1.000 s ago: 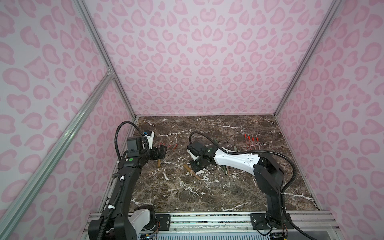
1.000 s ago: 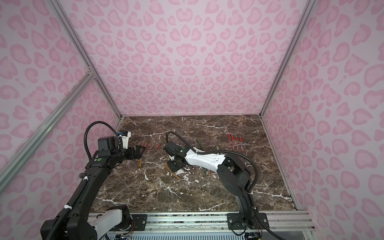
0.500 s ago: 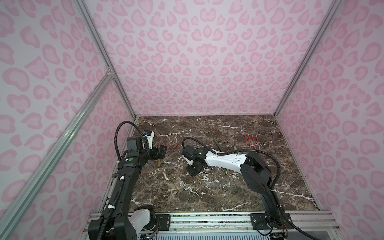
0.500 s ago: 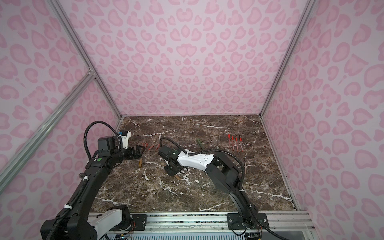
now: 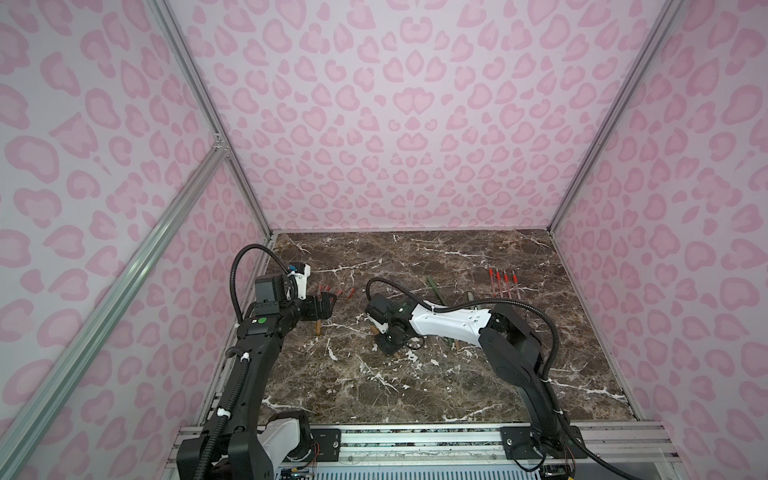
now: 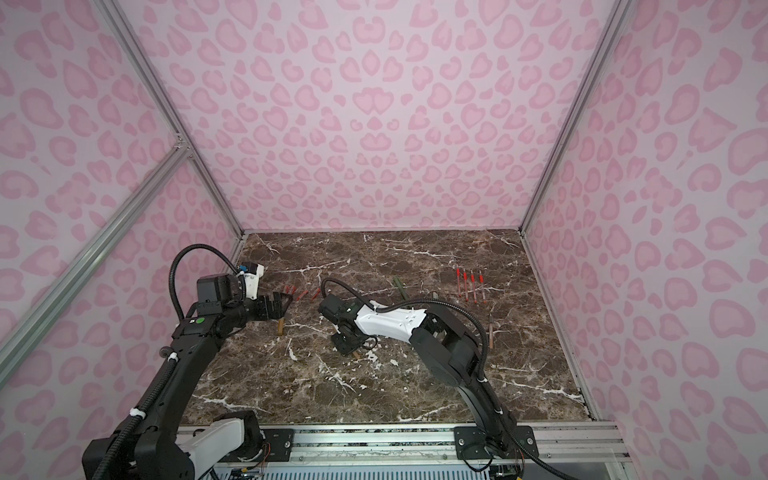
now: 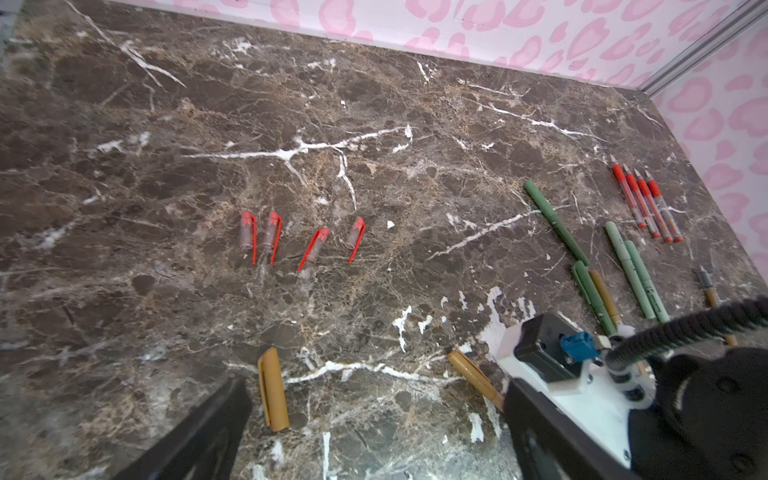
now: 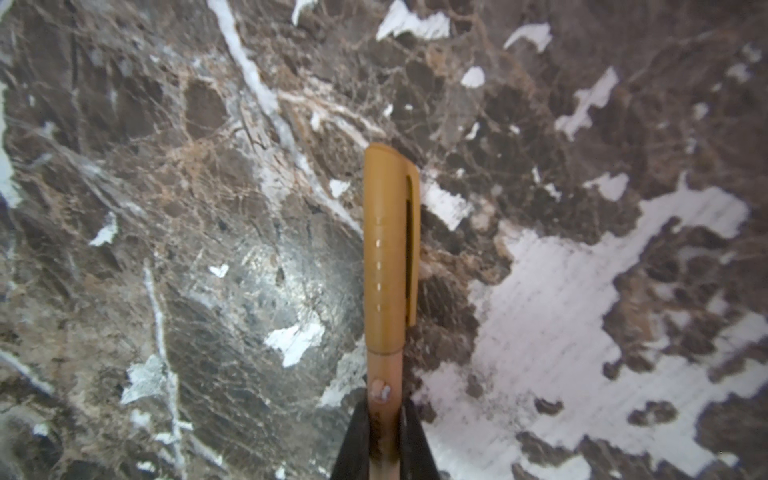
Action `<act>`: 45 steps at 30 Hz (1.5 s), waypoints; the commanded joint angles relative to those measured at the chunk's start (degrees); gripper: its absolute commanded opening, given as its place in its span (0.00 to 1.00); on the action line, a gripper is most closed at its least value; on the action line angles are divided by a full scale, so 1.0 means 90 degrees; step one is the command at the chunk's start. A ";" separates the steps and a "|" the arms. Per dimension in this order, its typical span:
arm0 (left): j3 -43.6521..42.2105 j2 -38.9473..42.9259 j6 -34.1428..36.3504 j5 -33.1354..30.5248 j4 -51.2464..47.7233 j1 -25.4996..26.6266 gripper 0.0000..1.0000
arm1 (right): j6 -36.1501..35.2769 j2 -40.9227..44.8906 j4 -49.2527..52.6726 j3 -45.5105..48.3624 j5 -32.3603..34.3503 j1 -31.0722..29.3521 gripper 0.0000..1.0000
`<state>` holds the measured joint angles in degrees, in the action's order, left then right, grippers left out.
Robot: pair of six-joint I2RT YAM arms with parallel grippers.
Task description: Open the pen caps
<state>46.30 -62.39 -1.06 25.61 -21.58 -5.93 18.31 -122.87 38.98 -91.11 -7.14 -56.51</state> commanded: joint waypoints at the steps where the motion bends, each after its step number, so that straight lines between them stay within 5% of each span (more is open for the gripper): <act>1: 0.0043 0.0018 -0.0162 0.0708 0.0256 -0.0017 0.99 | 0.0090 0.0232 -0.0192 0.0089 -0.0069 0.0002 0.11; 12: -0.0592 0.0077 -0.1690 0.2530 0.1672 -0.0009 0.92 | 0.0833 0.1474 -0.2043 0.0612 -0.0572 -0.0017 0.07; 20: -0.0822 0.0020 -0.2126 0.2532 0.2080 0.0180 0.85 | 0.1091 0.1597 -0.2451 0.0454 -0.0860 -0.0123 0.06; 28: -0.0834 -0.0164 -0.2265 0.2289 0.2158 0.0399 0.63 | 0.1052 0.1481 -0.2418 0.0221 -0.0867 -0.0263 0.05; 37: -0.0777 -0.0233 -0.2451 0.2121 0.2197 0.0422 0.04 | 0.1012 0.1432 -0.2339 0.0161 -0.0807 -0.0296 0.05; 42: -0.0680 -0.0120 -0.2537 0.2152 0.2093 0.0425 0.04 | 0.1017 0.1420 -0.2464 0.0161 -0.0892 -0.0308 0.08; 45: -0.0708 -0.0127 -0.2529 0.2185 0.2127 0.0415 0.04 | 0.0970 0.1221 -0.2387 0.0045 -0.0880 -0.0275 0.18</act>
<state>39.88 -63.61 -24.32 46.50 -3.99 -2.04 27.68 -110.34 17.89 -90.00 -14.81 -59.13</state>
